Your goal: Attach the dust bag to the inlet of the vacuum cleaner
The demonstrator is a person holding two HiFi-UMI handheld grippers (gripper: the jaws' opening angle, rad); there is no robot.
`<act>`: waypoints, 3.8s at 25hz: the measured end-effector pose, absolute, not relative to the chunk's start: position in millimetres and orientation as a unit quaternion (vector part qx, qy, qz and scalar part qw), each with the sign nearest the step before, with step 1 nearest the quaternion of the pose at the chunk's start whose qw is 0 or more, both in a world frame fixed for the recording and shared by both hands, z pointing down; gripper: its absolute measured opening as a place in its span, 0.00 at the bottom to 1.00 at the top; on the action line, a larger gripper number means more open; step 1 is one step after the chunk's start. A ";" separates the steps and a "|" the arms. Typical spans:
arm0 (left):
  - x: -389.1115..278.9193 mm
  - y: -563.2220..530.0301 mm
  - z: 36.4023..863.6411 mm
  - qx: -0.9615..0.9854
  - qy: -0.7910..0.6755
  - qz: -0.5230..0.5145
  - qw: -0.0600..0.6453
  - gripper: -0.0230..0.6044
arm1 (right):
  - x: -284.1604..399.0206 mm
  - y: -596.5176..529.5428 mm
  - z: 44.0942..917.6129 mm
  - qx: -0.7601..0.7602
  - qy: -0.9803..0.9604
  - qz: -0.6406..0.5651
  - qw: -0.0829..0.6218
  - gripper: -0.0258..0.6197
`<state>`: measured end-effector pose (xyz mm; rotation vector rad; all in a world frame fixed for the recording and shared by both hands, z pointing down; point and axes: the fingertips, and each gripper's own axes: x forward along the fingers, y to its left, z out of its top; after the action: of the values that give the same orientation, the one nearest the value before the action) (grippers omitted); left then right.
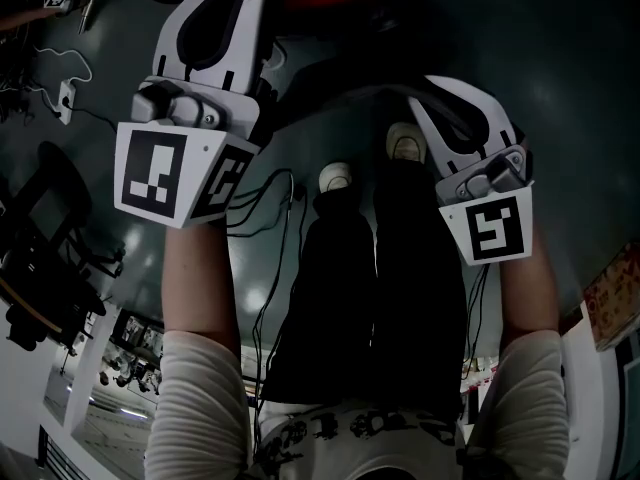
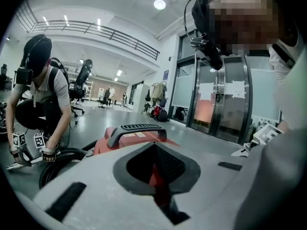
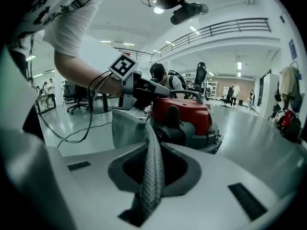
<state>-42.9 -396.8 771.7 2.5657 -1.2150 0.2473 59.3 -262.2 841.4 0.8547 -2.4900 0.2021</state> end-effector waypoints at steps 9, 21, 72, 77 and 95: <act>-41.4 -396.8 773.2 0.893 -0.412 0.100 0.151 0.04 | 66.9 -264.1 844.4 0.328 -0.909 0.114 0.229 0.09; -45.7 -395.6 771.7 0.890 -0.418 0.103 0.150 0.04 | 61.0 -258.7 843.8 0.286 -0.915 0.139 0.247 0.09; -115.0 -17.2 131.9 0.866 -0.493 -0.076 0.040 0.04 | 13.1 -14.7 152.7 0.507 -0.861 0.012 0.024 0.04; -102.5 65.4 129.7 0.852 -0.515 -0.085 0.042 0.04 | 31.8 67.7 151.2 0.498 -0.867 0.009 0.021 0.04; -86.1 164.7 120.1 0.848 -0.521 -0.081 0.045 0.04 | 50.6 162.8 130.4 0.508 -0.860 -0.033 0.015 0.04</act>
<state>-86.1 164.7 120.1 2.5918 -1.5925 -0.2490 50.6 162.8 130.4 1.5812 -2.6768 -0.1034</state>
